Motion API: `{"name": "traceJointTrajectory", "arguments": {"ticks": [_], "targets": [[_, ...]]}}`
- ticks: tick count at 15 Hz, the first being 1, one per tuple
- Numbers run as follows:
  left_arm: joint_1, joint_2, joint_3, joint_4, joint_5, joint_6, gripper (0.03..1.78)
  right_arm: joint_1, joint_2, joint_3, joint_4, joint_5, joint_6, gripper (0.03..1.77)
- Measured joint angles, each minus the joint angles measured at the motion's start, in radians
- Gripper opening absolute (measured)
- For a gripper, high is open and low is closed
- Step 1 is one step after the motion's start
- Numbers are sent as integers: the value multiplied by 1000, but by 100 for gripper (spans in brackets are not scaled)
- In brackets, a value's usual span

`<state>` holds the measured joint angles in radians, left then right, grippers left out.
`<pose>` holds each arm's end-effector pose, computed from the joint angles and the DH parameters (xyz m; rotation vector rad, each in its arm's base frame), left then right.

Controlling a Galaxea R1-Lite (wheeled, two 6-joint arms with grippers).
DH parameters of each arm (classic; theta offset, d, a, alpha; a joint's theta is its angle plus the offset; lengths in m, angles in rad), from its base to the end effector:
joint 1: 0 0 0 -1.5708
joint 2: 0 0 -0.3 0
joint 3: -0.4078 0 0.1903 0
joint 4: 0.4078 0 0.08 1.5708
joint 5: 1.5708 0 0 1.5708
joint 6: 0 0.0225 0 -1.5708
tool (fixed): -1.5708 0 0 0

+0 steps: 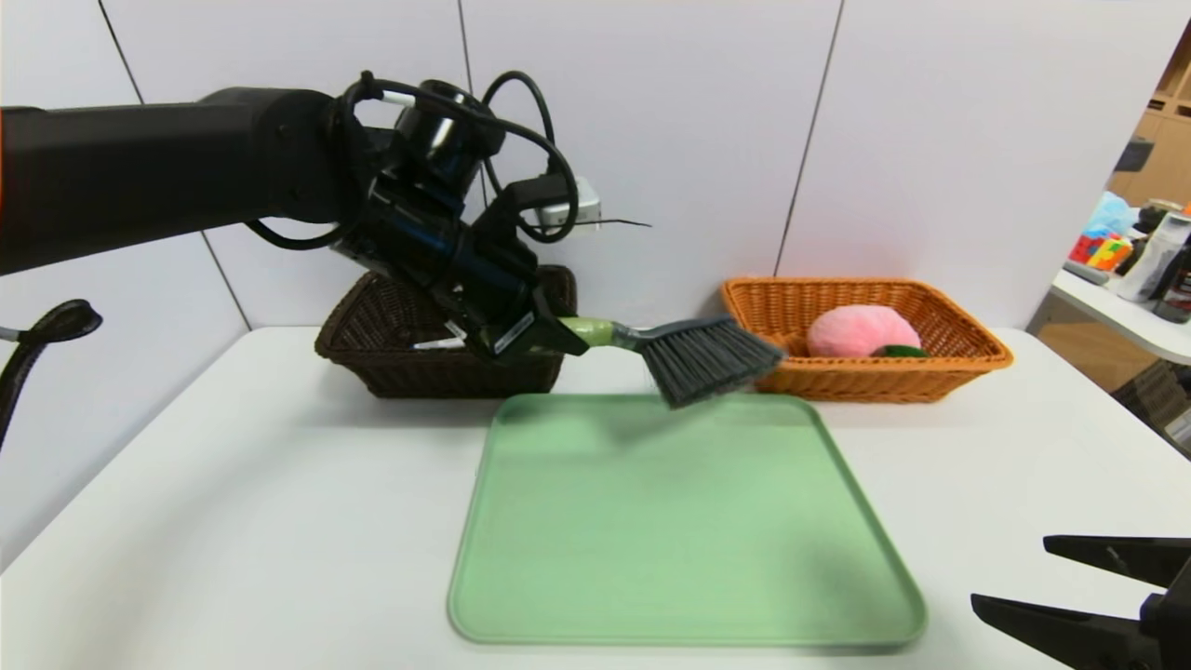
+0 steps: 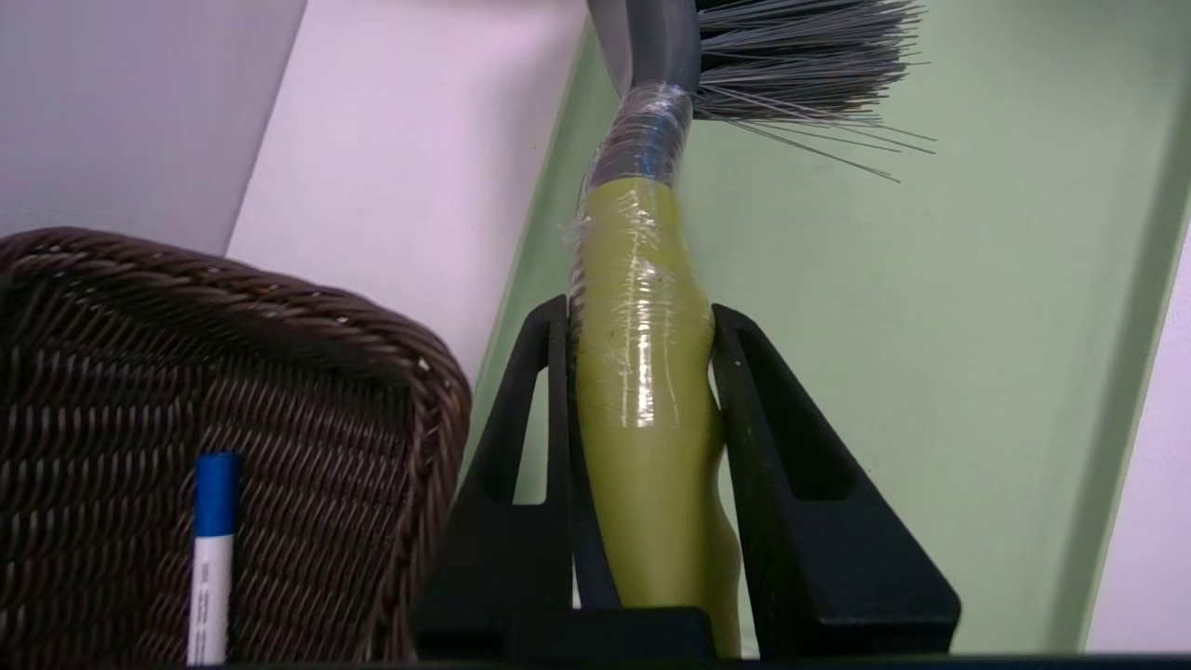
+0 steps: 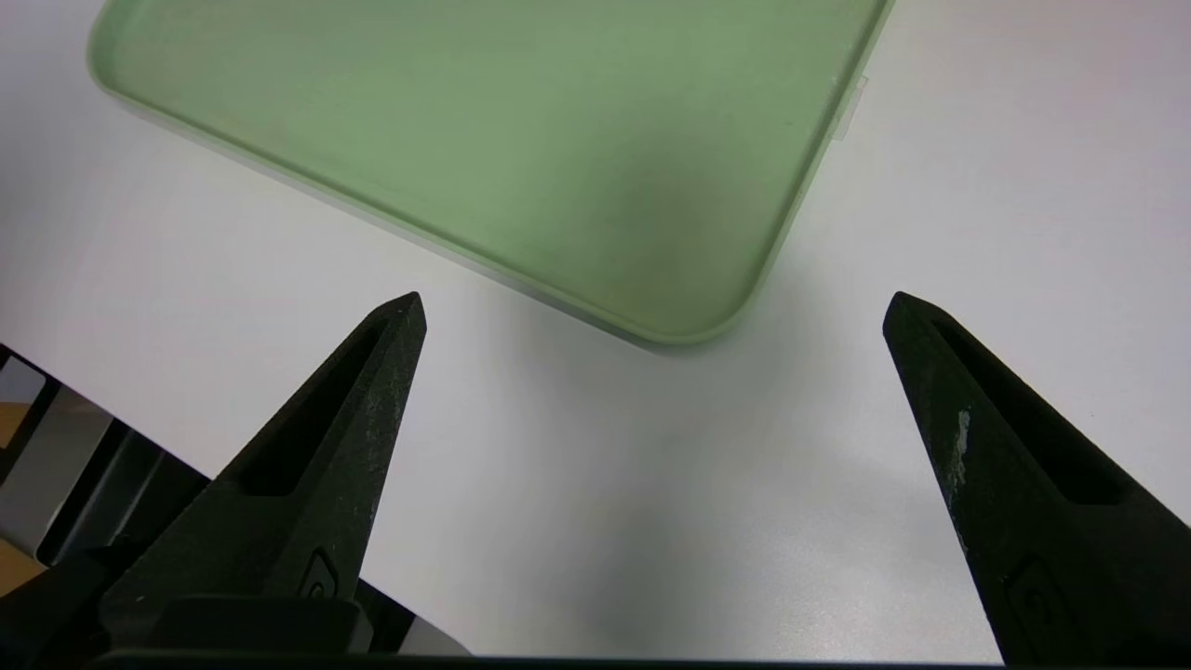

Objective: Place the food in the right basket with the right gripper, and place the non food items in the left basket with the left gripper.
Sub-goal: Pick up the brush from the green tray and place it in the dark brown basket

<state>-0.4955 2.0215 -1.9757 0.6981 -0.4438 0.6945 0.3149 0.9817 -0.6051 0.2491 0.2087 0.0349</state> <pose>0.3319 -0.1903 0.2695 0.6305 0.4285 -1.1248 0.0995 0.0373 0.1956 -0.0006 0.6405 0.4951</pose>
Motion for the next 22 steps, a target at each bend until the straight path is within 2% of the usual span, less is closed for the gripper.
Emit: {"name": "traceJointTrajectory", "arguments": {"ticks": [7,12,16,20,22], "targets": [[148,-67,0,20,-18,2,50,2,0,15,0,0,0,170],[305,-78,0,19,-83,13,50,2,-12,29,0,-1,0,170],[427,-77,0,20,-193,42,50,2,-23,37,1,-1,0,170],[522,-53,0,24,-290,120,50,1,-40,49,2,0,1,170],[553,-34,0,26,-318,180,50,1,-50,55,2,0,1,170]]}}
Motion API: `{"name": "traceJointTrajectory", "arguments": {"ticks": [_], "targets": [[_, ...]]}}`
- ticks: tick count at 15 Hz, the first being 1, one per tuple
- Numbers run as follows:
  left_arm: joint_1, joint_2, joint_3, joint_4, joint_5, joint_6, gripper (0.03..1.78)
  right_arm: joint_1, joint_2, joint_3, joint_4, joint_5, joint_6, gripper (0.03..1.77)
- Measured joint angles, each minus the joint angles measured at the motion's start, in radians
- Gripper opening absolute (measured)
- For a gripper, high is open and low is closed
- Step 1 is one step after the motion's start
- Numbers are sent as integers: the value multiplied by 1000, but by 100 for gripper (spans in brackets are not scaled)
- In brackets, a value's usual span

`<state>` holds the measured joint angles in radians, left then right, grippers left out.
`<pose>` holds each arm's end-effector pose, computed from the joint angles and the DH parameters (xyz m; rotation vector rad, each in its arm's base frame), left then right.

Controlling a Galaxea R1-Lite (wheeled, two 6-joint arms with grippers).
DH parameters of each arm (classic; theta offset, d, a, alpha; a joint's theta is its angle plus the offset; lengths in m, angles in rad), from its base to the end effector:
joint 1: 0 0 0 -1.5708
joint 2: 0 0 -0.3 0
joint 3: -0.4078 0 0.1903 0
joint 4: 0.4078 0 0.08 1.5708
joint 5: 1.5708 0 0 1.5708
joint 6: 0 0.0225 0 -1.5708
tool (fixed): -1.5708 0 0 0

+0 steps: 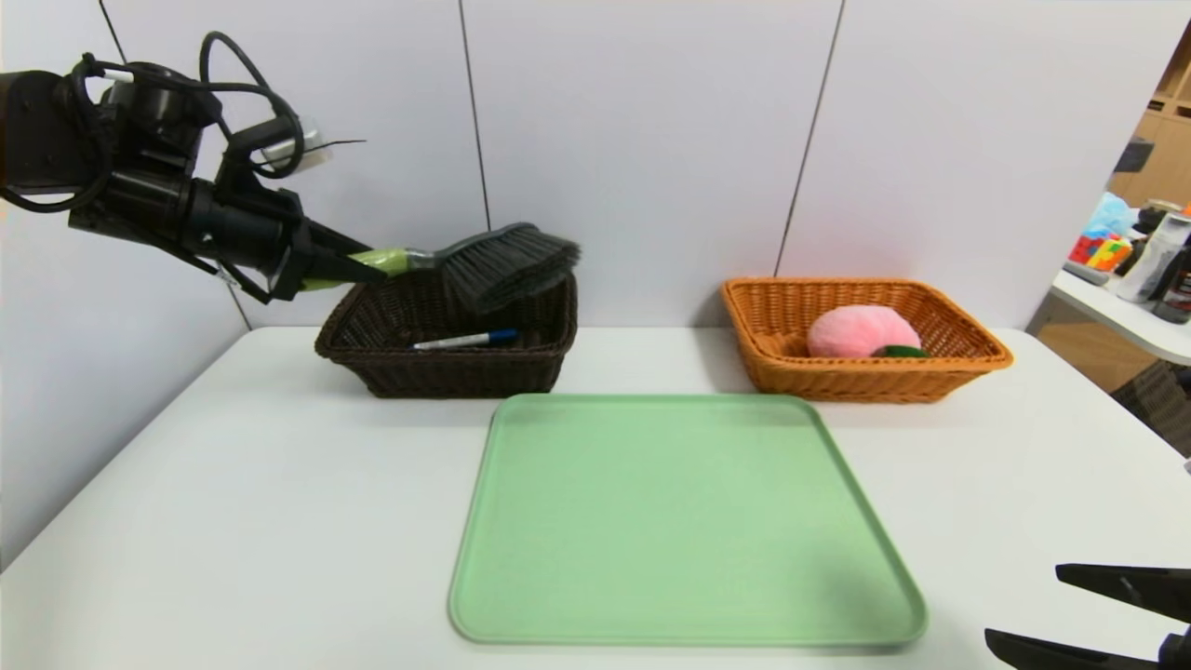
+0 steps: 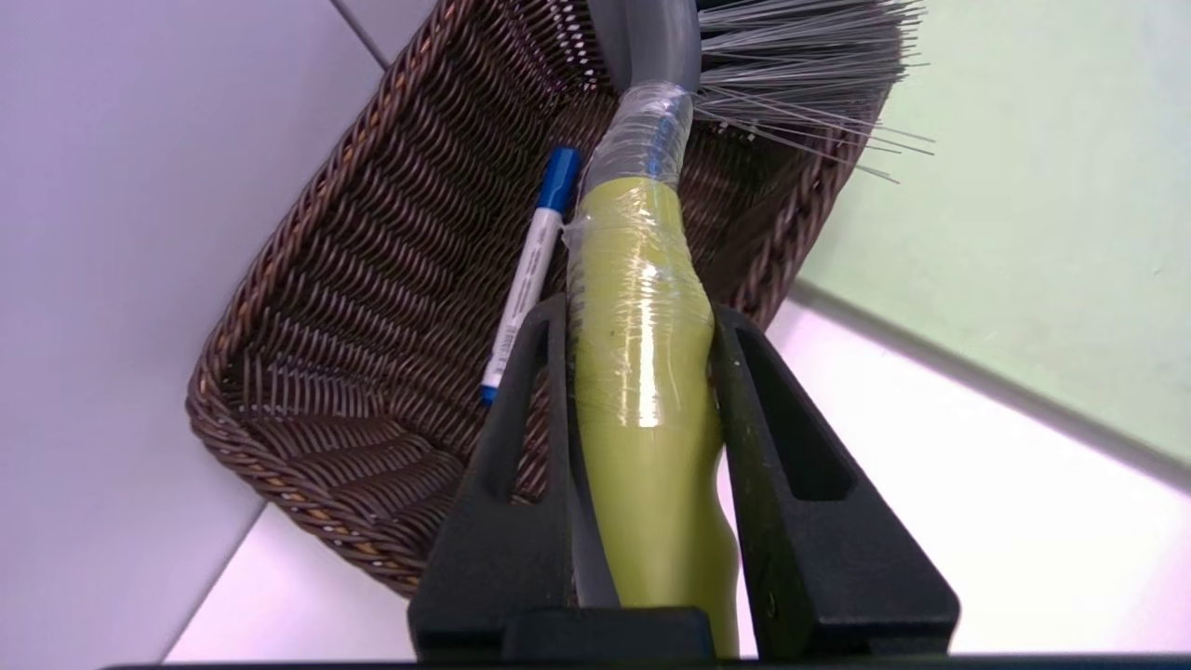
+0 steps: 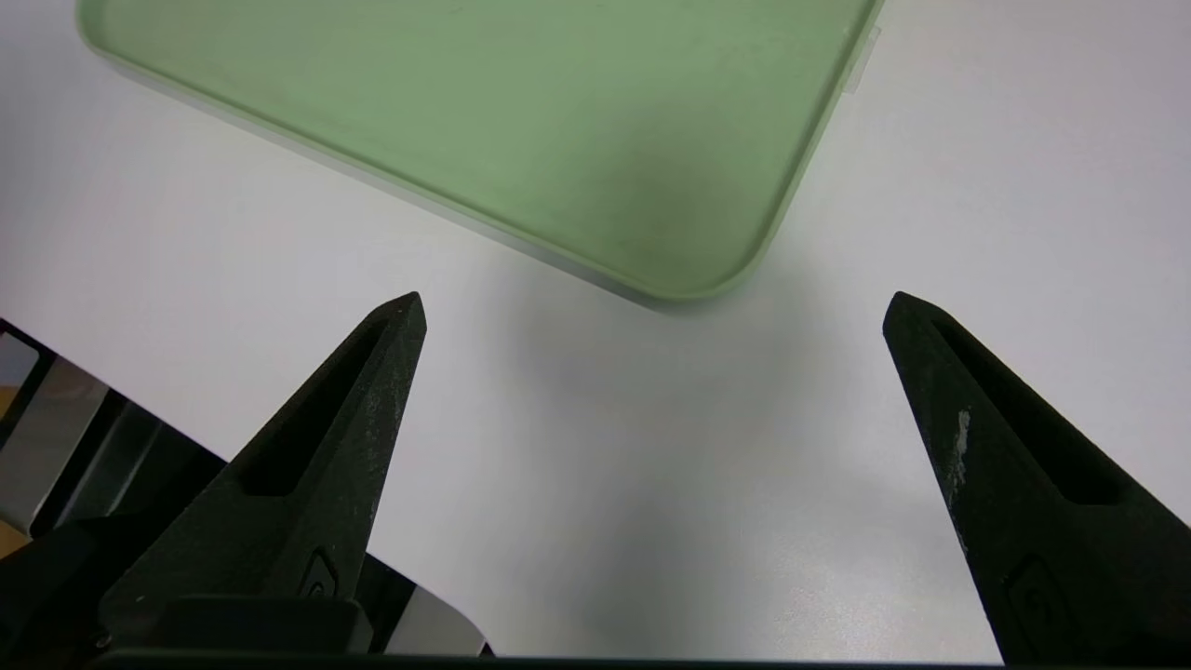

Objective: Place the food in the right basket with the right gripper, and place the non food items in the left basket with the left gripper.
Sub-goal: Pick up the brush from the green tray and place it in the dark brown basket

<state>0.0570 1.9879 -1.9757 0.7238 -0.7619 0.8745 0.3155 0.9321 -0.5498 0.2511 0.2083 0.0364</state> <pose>0.3688 0.0055 0.2830 0.5071 0.3420 -0.9077 0.0876 0.0335 0.1853 0.0000 0.6486 0.4943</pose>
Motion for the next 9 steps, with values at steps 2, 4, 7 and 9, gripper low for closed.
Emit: {"name": "traceJointTrajectory", "arguments": {"ticks": [2,4,7,9], "targets": [[17,24,0,-4,-18,56,50,-1,-6,3,0,0,0,170],[28,50,0,-5,-49,100,50,-7,-9,6,0,0,0,170],[32,86,-1,-26,-101,142,50,-12,-13,18,0,0,0,170],[35,106,-1,-68,-132,143,50,-14,-19,29,0,0,-1,170]]}}
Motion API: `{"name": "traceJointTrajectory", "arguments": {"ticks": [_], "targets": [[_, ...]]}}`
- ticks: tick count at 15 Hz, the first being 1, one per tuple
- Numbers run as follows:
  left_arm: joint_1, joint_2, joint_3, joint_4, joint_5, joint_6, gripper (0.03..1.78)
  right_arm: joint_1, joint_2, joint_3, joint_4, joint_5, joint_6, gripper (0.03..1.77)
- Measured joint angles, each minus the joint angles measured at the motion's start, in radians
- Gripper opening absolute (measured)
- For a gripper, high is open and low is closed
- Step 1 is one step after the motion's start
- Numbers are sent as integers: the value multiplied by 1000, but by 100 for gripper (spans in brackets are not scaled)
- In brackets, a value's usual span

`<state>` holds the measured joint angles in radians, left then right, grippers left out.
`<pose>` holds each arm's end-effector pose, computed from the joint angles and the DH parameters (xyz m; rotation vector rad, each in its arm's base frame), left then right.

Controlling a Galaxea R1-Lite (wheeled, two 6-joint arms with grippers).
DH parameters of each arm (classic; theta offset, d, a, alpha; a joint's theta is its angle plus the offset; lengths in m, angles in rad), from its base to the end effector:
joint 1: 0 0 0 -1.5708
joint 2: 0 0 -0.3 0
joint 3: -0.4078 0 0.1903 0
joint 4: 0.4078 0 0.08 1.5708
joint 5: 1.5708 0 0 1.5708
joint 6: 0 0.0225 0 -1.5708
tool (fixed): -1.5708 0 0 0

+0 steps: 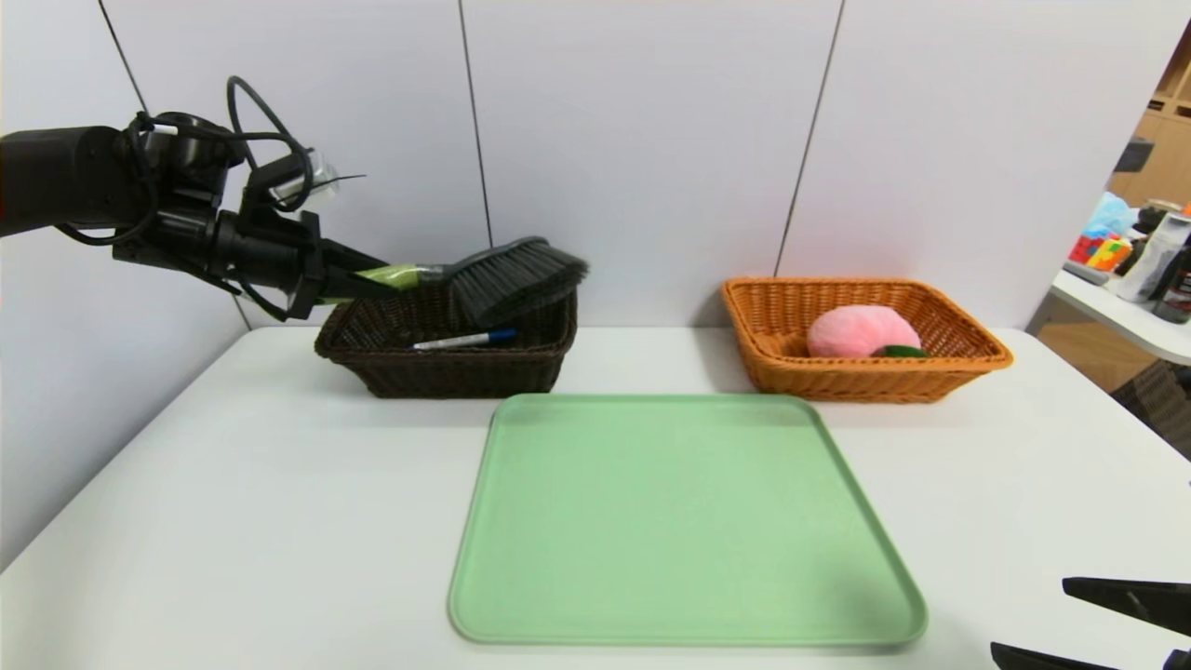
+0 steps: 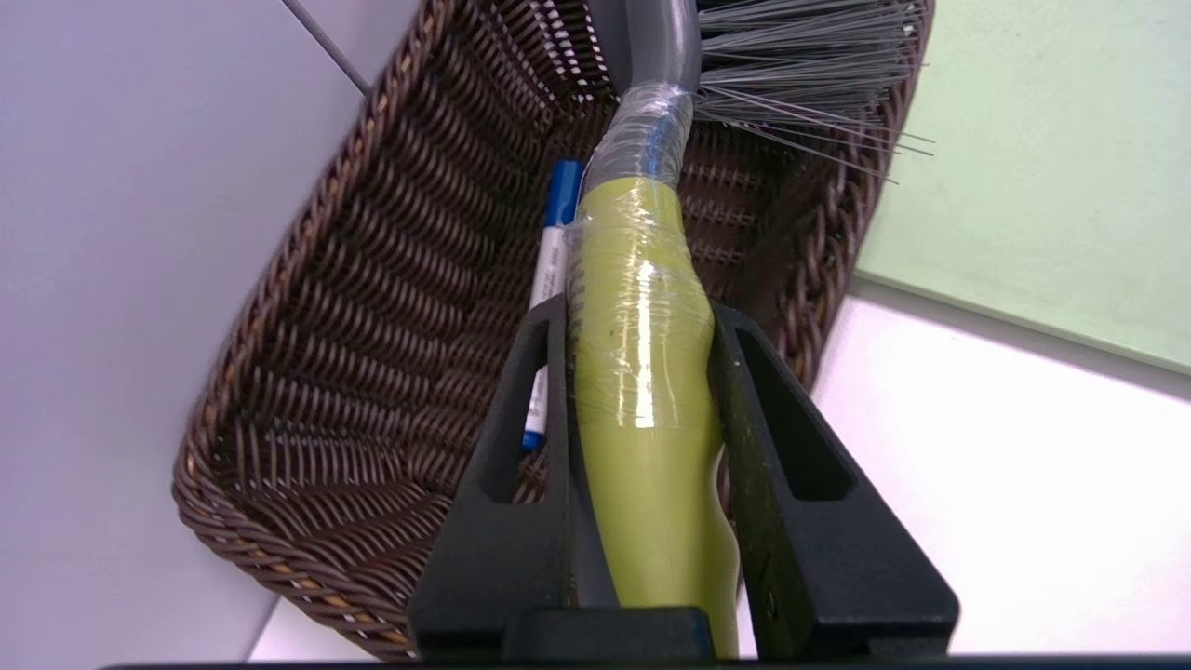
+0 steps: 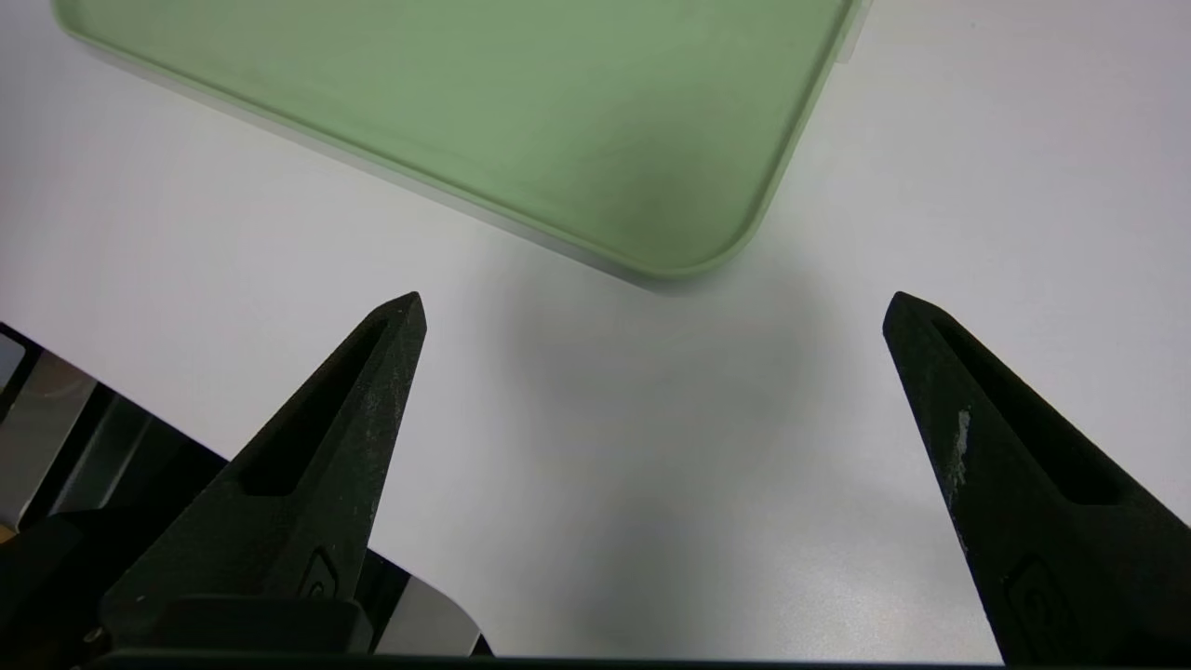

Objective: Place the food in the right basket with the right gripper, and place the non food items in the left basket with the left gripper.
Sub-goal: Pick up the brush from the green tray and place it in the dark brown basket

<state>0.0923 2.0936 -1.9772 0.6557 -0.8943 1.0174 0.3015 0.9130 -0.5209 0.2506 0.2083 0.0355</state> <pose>0.3994 0.0194 0.2490 0.5506 0.2407 -1.0121 0.0831 0.0307 0.1792 0.0033 0.6574 0.4804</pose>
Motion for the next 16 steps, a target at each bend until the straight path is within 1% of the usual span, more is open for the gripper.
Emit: {"name": "traceJointTrajectory", "arguments": {"ticks": [3,6,8,11,14,16], "targets": [[11,26,0,-65,-18,0,50,-11,-6,9,0,0,0,170],[29,50,0,-131,-18,-1,50,-13,-5,10,0,1,0,170],[34,67,0,-141,-18,0,50,-18,-3,10,0,2,-1,170],[36,91,0,-157,-18,0,50,-24,0,10,0,21,-2,170],[35,109,0,-167,-20,-1,50,-31,1,13,0,28,-2,170],[35,119,0,-169,-35,-5,50,-32,1,15,0,29,-2,170]]}}
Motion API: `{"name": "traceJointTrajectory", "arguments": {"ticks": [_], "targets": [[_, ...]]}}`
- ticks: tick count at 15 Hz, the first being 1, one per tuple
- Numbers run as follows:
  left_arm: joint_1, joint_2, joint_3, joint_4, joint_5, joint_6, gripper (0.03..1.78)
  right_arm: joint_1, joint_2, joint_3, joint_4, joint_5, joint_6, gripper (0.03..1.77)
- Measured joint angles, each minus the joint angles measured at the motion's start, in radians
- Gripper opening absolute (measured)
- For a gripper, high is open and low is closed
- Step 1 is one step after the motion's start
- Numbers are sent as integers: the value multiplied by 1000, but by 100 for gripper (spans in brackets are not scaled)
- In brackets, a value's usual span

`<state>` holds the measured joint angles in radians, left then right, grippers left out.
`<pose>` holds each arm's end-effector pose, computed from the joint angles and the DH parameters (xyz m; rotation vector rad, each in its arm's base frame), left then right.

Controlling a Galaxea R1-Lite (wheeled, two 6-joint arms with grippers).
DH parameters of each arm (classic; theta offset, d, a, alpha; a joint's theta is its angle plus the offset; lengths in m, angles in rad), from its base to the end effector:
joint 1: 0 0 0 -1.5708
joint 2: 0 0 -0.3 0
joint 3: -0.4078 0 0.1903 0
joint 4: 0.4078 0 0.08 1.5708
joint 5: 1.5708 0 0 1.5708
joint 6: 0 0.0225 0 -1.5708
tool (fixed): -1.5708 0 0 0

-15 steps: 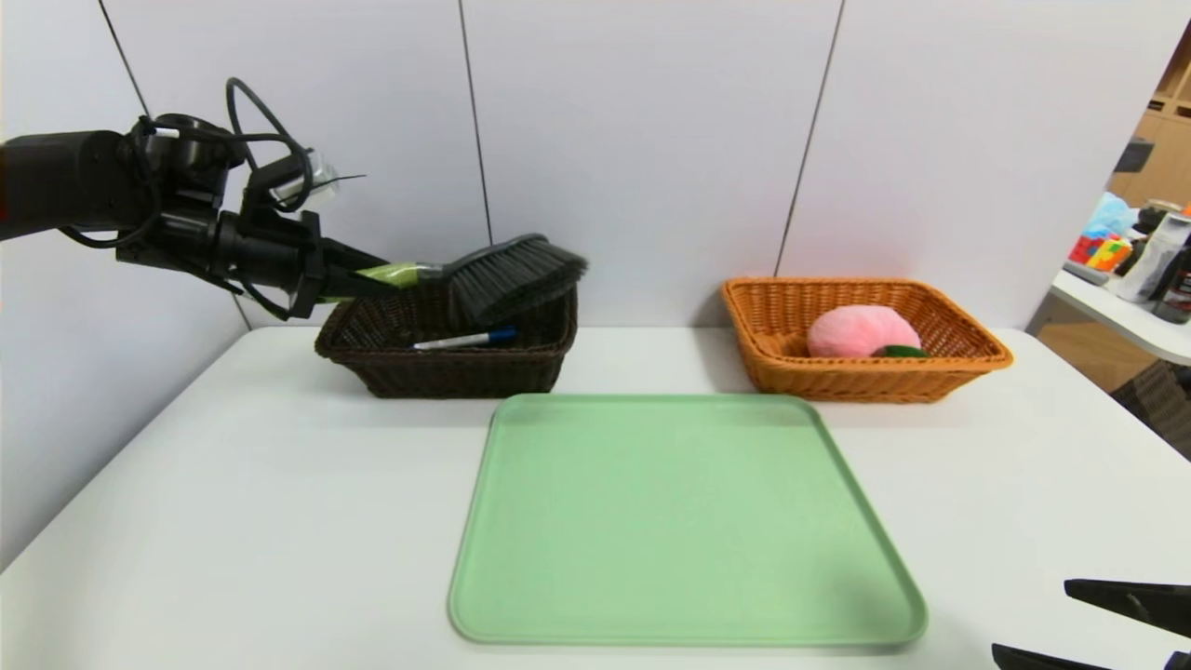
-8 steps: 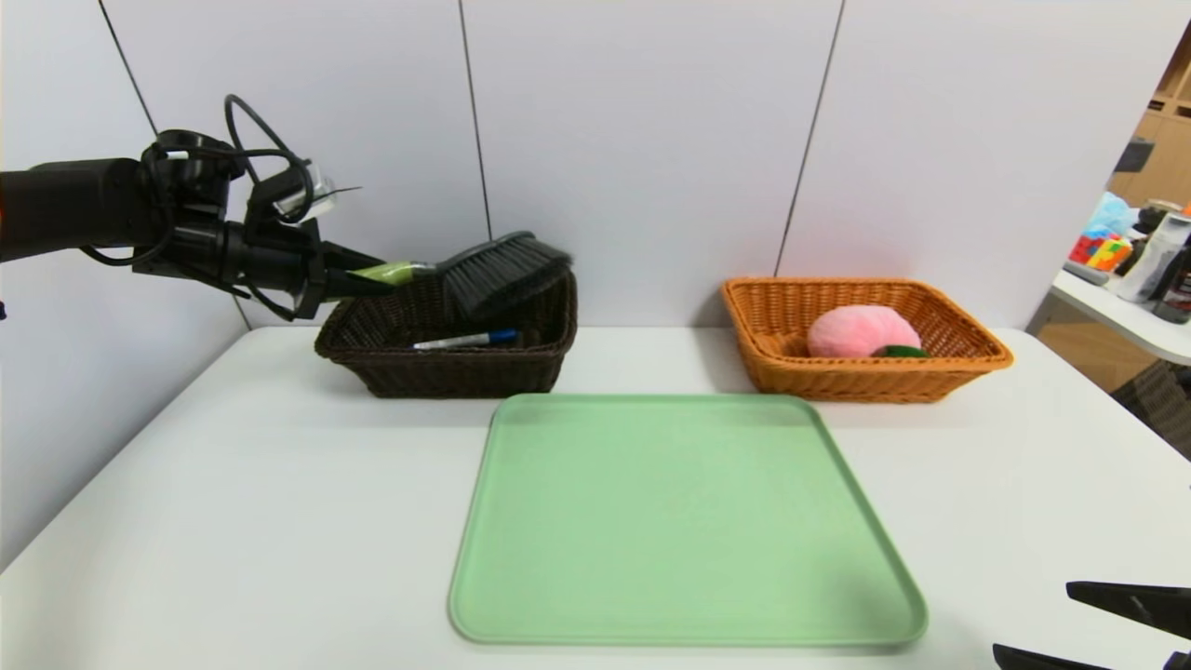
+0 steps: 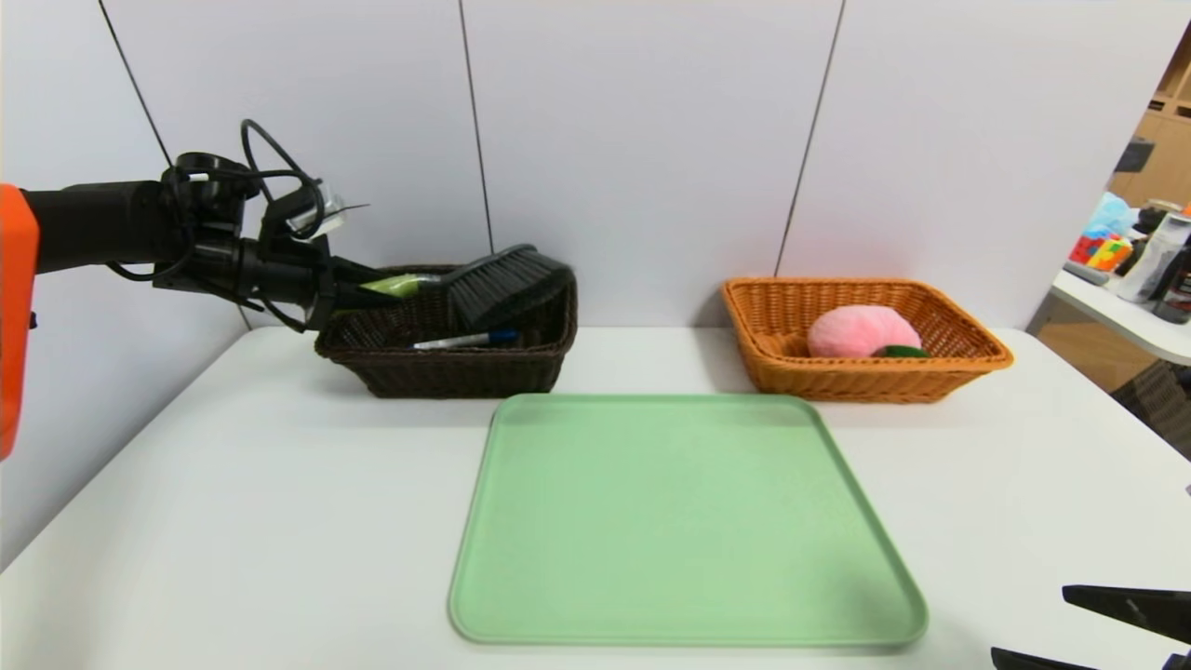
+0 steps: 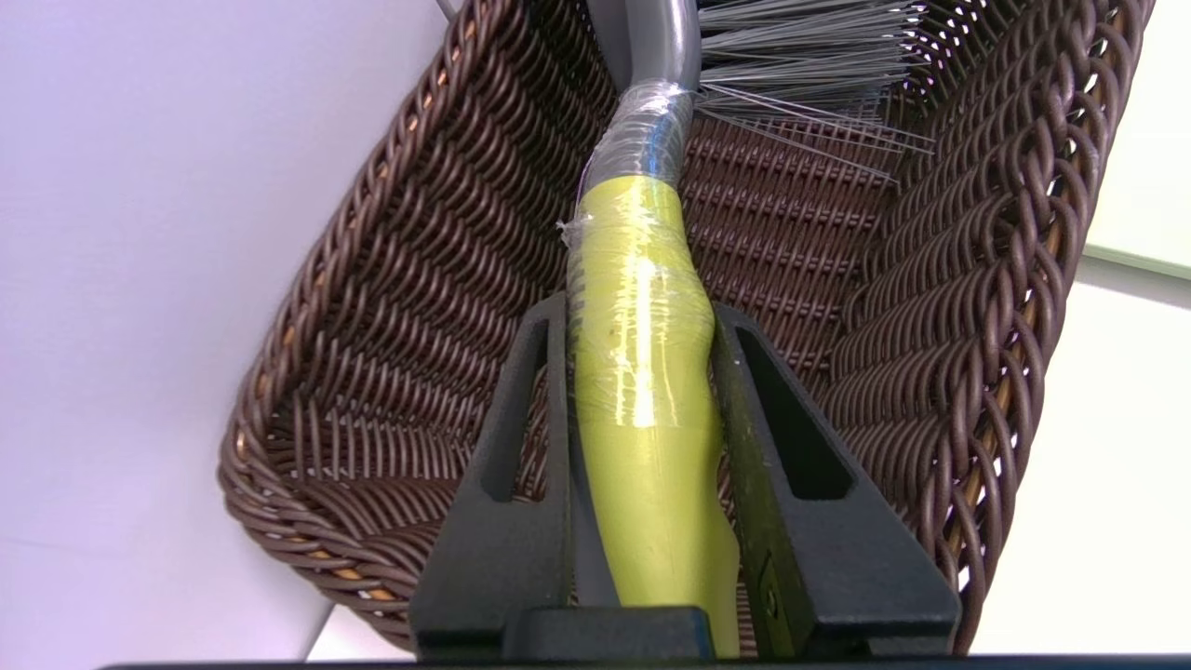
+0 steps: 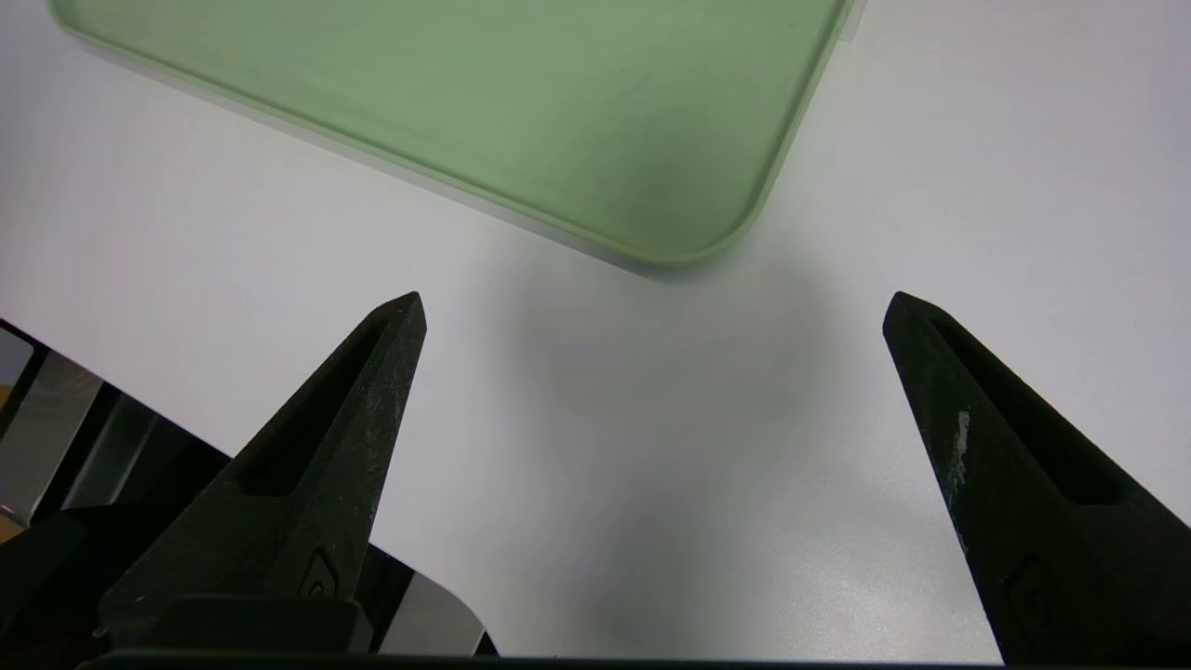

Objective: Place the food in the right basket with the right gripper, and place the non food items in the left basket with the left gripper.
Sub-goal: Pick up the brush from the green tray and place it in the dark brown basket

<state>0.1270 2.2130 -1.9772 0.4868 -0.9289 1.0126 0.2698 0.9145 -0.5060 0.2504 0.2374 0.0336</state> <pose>0.4361 0.0375 0.2110 0.5538 0.1903 -0.9882 0.0832 0.0285 0.1752 0.0209 0.6738 0.4773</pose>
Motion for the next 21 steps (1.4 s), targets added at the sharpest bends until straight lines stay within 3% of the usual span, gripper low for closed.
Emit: {"name": "traceJointTrajectory", "arguments": {"ticks": [21], "targets": [[-31,5,0,-6,-7,-44,50,-13,0,-5,-2,5,-3,170]]}}
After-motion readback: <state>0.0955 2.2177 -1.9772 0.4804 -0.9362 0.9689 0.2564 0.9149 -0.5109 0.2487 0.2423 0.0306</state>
